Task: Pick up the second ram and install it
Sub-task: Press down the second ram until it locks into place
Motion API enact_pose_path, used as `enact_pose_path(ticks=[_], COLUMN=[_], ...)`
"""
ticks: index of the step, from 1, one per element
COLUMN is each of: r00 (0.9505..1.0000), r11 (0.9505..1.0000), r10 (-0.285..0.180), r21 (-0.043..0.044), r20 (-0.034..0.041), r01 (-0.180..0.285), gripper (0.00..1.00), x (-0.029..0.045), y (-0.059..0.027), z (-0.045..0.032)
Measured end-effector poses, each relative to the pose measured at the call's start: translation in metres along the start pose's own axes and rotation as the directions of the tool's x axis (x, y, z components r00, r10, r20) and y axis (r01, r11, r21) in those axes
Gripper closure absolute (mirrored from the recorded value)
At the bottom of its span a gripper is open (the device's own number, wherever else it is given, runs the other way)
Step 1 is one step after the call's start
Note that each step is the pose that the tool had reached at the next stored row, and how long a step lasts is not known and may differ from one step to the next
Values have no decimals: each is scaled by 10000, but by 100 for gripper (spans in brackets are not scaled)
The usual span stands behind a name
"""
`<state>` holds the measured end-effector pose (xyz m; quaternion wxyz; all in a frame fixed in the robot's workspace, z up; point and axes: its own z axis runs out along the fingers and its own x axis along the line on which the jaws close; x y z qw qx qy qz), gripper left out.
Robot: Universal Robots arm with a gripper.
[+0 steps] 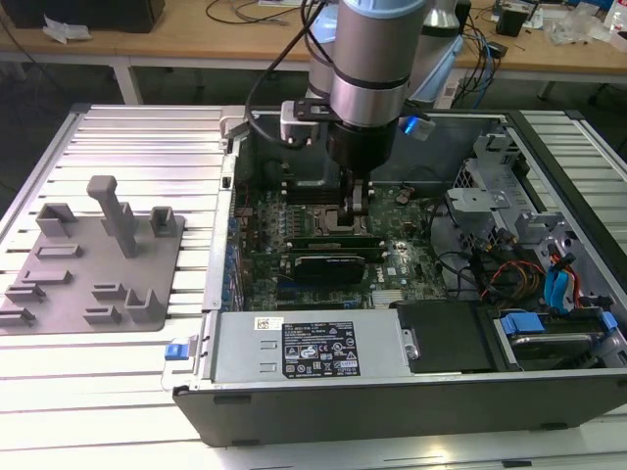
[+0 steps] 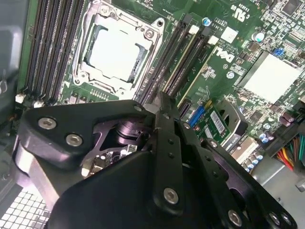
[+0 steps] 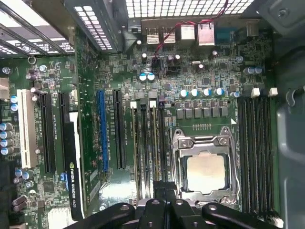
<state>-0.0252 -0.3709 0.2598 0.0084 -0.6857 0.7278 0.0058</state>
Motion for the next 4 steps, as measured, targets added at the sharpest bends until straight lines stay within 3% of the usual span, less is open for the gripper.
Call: enact_pose_path(ticks=[4], r00=[10000], r11=[10000], r10=[0], r21=[0], r20=[0], r01=[0], gripper=[92], x=[0], y=[-8], z=[0])
